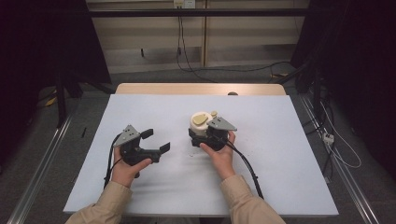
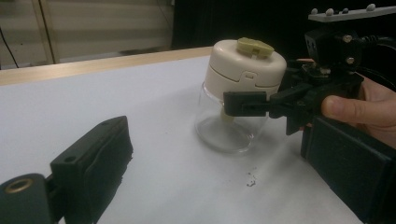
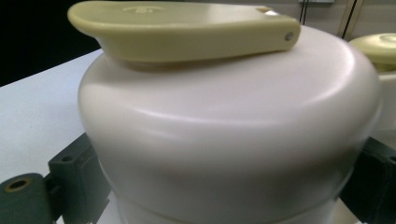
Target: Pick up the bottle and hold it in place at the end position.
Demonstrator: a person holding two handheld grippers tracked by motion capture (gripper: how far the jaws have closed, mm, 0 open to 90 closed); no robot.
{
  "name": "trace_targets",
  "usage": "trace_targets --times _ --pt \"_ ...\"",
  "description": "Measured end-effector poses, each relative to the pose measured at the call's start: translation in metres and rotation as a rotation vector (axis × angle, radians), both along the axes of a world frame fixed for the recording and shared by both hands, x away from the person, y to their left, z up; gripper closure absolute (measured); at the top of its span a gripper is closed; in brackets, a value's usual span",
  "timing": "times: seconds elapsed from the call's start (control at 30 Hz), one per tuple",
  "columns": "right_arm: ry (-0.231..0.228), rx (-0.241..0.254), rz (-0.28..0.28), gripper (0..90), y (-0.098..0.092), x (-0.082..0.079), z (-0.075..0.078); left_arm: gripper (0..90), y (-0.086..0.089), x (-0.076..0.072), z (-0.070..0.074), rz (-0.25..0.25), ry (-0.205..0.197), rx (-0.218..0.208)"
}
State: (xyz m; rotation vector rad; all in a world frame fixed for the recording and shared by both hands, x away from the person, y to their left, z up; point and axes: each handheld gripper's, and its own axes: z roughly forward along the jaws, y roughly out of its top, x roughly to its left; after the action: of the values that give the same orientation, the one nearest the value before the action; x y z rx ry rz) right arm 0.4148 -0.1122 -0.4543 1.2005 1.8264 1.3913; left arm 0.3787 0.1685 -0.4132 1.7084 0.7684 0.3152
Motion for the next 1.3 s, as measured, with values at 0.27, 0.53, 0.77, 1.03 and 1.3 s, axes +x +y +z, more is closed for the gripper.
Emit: trace_targets --times 0.27,0.53,0.77,1.03,1.3 --pt "0.002 -0.002 0.003 5.7 0.000 0.000 0.000 7.3 -0.014 0.004 0.005 -0.035 -0.005 0.007" --pt "0.004 -0.002 0.001 5.7 0.000 0.000 0.000 8.0 -0.024 0.008 0.009 -0.057 0.010 0.007" --pt "0.003 -0.001 0.004 5.7 0.000 0.000 0.000 8.7 -0.030 0.012 0.009 -0.067 0.020 0.001" --pt "0.008 -0.004 -0.001 5.7 0.000 0.000 0.000 9.1 -0.031 0.015 0.008 -0.070 0.024 0.012" --pt "0.007 -0.009 -0.009 5.7 0.001 0.000 0.001 9.3 -0.035 0.018 0.011 -0.078 0.022 0.023"
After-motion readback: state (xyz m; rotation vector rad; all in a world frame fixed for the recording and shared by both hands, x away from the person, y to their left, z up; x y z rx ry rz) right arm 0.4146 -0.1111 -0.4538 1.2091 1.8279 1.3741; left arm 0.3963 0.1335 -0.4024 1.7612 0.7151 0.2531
